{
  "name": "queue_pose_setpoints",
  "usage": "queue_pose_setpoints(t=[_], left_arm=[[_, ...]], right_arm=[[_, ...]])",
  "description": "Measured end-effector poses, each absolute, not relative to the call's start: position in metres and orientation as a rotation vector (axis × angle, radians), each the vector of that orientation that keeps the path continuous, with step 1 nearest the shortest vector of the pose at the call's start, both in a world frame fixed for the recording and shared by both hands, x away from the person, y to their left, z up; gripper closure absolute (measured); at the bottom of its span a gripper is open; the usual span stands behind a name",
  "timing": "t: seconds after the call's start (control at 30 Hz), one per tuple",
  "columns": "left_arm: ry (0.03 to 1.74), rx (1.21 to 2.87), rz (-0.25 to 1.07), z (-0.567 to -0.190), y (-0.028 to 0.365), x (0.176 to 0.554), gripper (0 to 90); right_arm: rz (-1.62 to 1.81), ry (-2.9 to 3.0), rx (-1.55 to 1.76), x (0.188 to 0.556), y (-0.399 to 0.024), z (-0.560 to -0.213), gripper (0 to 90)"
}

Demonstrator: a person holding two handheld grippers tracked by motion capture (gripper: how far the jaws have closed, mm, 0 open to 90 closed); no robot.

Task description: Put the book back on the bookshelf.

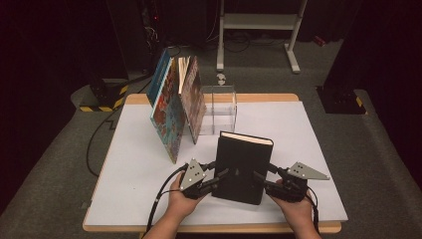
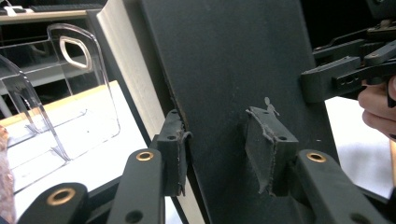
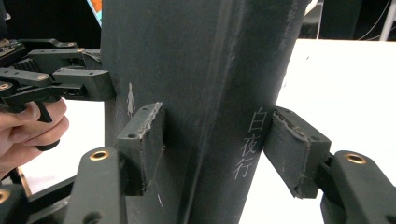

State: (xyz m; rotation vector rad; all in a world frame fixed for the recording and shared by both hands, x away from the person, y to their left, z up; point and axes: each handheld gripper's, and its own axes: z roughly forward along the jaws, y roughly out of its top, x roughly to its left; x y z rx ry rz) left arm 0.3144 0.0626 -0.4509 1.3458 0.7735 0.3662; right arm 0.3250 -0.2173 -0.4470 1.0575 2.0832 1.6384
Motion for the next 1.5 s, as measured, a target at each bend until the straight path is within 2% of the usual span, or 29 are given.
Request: queue_pose_setpoints(t=[0.8,1.5], left_arm=[[0.753,1.338,0.462,-0.452,0.056,0.328,60.4],[0.729,1.352,0.506,-0.462,0.049,0.327,60.3]], right_arm=[[1.578,2.007,0.965,0.326,-0.213,-0.438,41.6],[1.553,1.984,0.948,0.326,-0.216,-0.446,39.2]])
